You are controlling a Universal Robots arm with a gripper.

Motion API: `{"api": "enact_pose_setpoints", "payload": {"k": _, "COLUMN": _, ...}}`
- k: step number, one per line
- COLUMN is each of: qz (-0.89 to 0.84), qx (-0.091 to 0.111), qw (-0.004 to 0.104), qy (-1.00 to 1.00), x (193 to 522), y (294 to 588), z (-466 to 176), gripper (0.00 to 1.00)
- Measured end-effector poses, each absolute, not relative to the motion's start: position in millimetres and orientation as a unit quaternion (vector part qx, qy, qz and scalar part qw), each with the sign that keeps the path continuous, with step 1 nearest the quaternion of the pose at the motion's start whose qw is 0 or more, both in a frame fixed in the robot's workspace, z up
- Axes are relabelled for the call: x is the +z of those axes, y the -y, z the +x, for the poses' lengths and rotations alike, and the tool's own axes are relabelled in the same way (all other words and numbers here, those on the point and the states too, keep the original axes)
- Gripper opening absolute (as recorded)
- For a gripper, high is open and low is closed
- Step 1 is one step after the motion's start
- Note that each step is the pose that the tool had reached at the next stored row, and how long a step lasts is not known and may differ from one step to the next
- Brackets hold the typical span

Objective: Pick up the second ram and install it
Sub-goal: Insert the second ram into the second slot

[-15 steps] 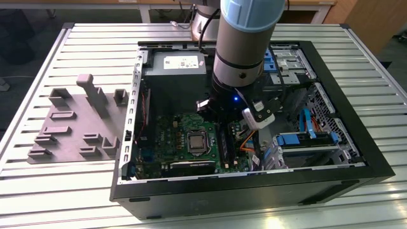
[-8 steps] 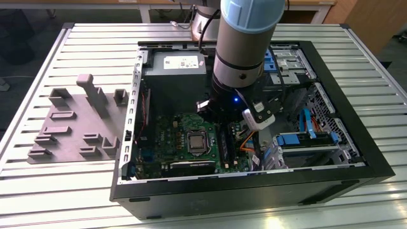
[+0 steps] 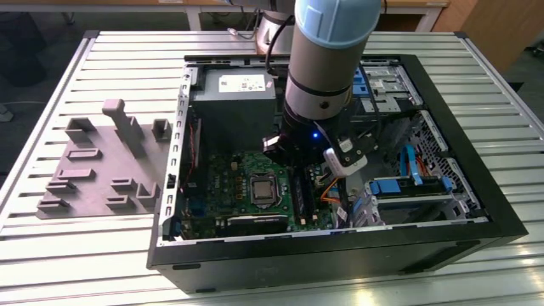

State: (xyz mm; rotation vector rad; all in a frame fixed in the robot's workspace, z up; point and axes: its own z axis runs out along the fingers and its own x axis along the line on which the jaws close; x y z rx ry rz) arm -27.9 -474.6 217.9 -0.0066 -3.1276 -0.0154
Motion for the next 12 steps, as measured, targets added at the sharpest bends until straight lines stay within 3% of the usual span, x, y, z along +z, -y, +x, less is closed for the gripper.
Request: {"api": "enact_pose_setpoints", "payload": {"k": 12, "qz": -0.009, "qx": -0.006, "qw": 0.007, "qy": 1.000, "x": 216.3, "y": 479.2, "z": -27.4, "gripper": 0.14}}
